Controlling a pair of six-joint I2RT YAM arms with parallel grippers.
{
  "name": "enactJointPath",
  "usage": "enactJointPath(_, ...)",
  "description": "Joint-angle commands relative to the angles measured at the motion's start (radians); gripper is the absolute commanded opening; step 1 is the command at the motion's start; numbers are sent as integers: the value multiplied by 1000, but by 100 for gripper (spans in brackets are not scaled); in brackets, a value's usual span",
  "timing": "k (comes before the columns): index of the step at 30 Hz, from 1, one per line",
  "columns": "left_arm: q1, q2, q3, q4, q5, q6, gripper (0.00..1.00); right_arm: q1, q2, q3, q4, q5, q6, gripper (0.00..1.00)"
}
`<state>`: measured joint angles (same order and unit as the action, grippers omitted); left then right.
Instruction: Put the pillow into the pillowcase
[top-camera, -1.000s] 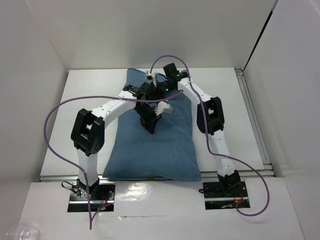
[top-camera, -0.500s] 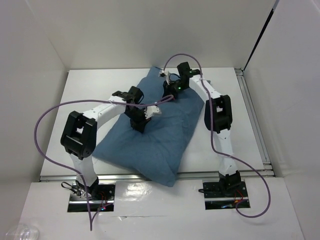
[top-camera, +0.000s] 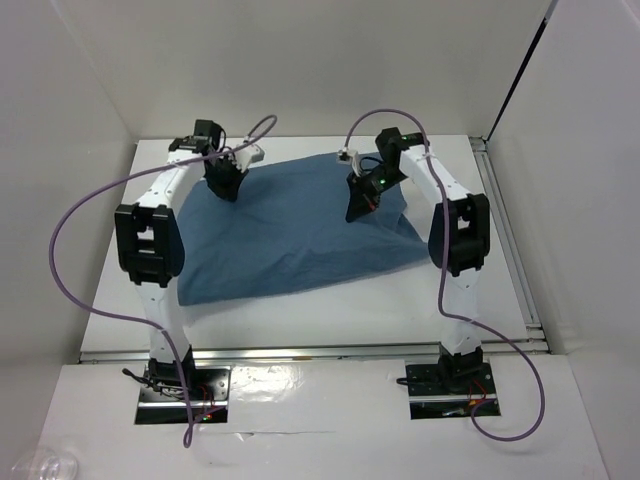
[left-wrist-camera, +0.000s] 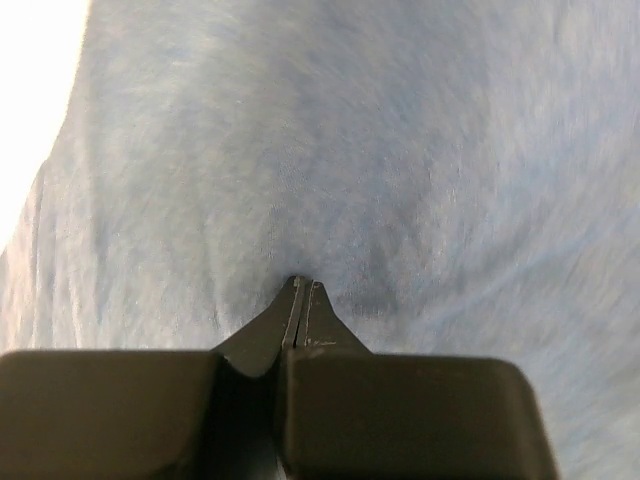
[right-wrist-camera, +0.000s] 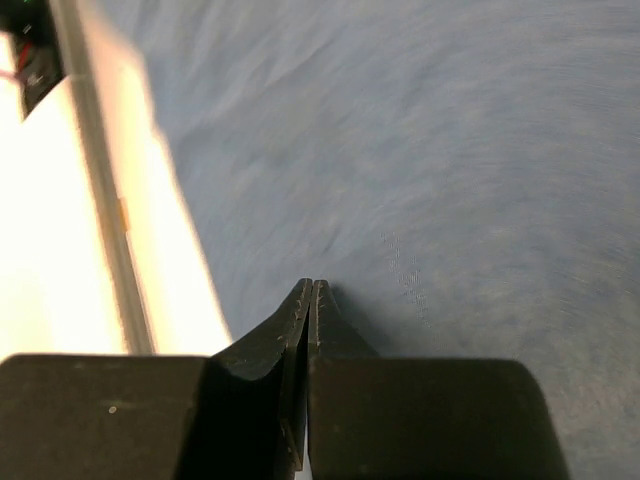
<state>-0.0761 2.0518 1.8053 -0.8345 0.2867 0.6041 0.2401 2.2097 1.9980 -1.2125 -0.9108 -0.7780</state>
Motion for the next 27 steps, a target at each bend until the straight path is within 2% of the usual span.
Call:
enactJointPath(1,-11,63,174,-31,-3,-62,0,71,-97,-30,-97,-5,-35,0)
enactJointPath(4,-31,97,262,-58,20,-86,0,106,-111,-48,-97,-5,-35,0)
enactJointPath(11,-76,67,210,-12,43,-150,0,116,-84,-48,-97,-14,-24,0)
enactJointPath(14,-86,19,210,-26,100,-184,0,91,-74,-10,-69,-14,23,0)
enactJointPath(15,-86,-2,201,-26,112,-213,10,91,-74,17,-68,-14,32,0)
enactJointPath(17,-86,-51,192,-26,123,-234,28,58,-99,100,32,-5,129,19)
enactJointPath(18,-86,-106,192,4,102,-288,42,38,-116,122,88,16,237,27)
enactJointPath(19,-86,-128,183,17,71,-317,47,38,-136,134,155,48,312,37)
enactJointPath(20,-86,-149,183,17,28,-338,51,25,-183,134,304,94,389,51)
enactJointPath(21,-86,-169,183,35,7,-360,55,25,-205,122,365,196,446,56)
enactJointPath(23,-86,-231,171,67,-27,-405,62,25,-249,108,465,277,508,64)
enactJointPath(24,-86,-252,154,89,-70,-424,64,25,-249,88,485,397,529,67)
enactJointPath(26,-86,-316,88,144,-101,-467,66,25,-283,55,534,499,571,67)
enactJointPath(27,-86,-340,57,168,-160,-487,66,25,-295,0,556,629,585,67)
